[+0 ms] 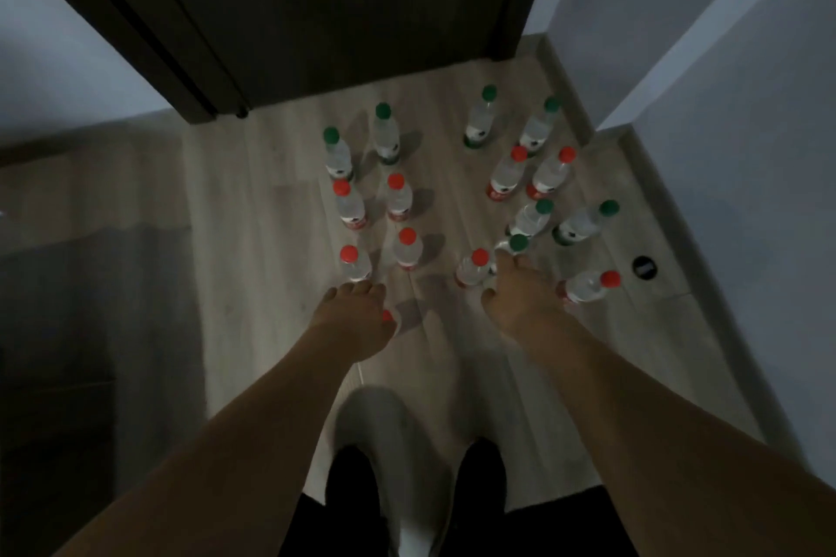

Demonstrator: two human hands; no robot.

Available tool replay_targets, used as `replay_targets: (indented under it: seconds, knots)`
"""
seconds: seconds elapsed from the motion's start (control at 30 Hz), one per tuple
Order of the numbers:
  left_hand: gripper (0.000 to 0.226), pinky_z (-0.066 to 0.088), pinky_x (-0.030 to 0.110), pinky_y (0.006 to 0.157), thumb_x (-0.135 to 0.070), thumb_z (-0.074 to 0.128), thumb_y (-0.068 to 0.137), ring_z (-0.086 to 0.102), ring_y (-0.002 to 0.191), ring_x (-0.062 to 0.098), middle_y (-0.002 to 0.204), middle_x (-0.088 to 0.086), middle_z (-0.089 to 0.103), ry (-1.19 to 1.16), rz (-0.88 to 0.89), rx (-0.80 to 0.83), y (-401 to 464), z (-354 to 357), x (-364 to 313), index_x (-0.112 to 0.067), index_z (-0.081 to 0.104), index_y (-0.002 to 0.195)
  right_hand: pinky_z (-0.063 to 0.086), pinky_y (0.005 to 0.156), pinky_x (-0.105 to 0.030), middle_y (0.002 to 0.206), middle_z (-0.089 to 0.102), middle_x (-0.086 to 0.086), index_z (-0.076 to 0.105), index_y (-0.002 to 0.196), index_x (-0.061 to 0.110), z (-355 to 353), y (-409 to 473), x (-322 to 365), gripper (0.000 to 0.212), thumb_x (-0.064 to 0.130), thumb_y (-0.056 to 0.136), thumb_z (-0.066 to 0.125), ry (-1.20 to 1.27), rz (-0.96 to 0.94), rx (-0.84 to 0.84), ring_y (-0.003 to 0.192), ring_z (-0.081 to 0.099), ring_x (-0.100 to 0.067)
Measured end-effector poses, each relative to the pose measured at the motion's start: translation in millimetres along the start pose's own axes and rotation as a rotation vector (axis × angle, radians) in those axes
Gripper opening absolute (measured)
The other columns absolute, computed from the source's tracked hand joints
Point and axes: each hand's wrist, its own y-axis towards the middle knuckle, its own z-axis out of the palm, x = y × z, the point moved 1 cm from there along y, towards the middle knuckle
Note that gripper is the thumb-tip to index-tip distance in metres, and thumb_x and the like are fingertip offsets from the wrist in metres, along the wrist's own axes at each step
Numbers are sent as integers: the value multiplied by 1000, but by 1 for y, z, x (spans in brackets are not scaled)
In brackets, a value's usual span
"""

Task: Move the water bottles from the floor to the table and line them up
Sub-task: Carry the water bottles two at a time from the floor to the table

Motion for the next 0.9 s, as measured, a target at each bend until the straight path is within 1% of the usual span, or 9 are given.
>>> replay_targets:
  seconds: [0.13,0.2,0.3,0.4,0.47,0.53,0.67,0.77,0.9]
  knots:
    - [65,49,44,99,-56,51,93,55,120,29,143,10,47,-23,-13,51,74,68,9,-16,39,143,46,94,-41,137,43,-15,31,142,16,77,71,-31,63,27,88,62,30,-13,-154,116,53,-35]
    - [64,51,43,95,-60,54,90,59,113,28,132,9,56,-10,-21,65,102,88,16,-16,44,136,47,91,-40,134,46,-17,32,142,12,102,98,-40,63,31,89,61,-15,-61,-237,113,56,-34]
    - [61,52,39,90,-62,55,89,62,108,26,124,7,62,73,-27,5,129,104,23,-16,49,130,45,88,-39,129,48,-20,32,143,7,125,129,-49,58,27,93,54,17,-130,-271,110,54,-35]
    - [58,53,37,87,-60,54,90,63,104,26,119,7,64,131,-18,-61,136,109,24,-16,51,128,42,87,-38,130,45,-16,43,133,9,135,149,-55,41,28,97,46,-78,-177,-272,109,48,-31]
    - [53,54,38,86,-54,54,91,63,101,28,116,9,63,145,-28,-79,134,111,20,-15,49,127,44,82,-40,122,47,-19,49,120,6,135,152,-56,32,26,95,49,-58,-184,-326,100,50,-32]
    - [48,54,38,85,-47,56,92,63,100,30,112,11,62,151,-50,-90,130,111,13,-13,49,125,45,80,-41,118,48,-22,50,115,3,134,152,-56,30,23,94,53,-35,-168,-352,96,53,-35]
    - [37,53,35,75,-38,54,95,65,93,28,91,4,53,150,-79,-152,127,120,7,-13,49,122,45,83,-41,117,48,-19,50,113,4,137,151,-53,30,23,91,55,-113,-186,-371,98,53,-33]
    - [33,57,38,80,-34,54,96,66,90,26,94,4,57,76,-101,-167,131,128,12,-14,50,122,47,79,-37,111,50,-15,54,105,4,141,151,-52,24,19,87,60,-25,-203,-344,91,54,-28]
    - [35,54,38,79,-36,49,98,64,99,30,113,11,64,58,-76,-178,126,113,13,-16,49,127,48,78,-38,102,53,-13,57,94,5,123,129,-43,20,15,79,66,129,-148,-276,88,56,-27]
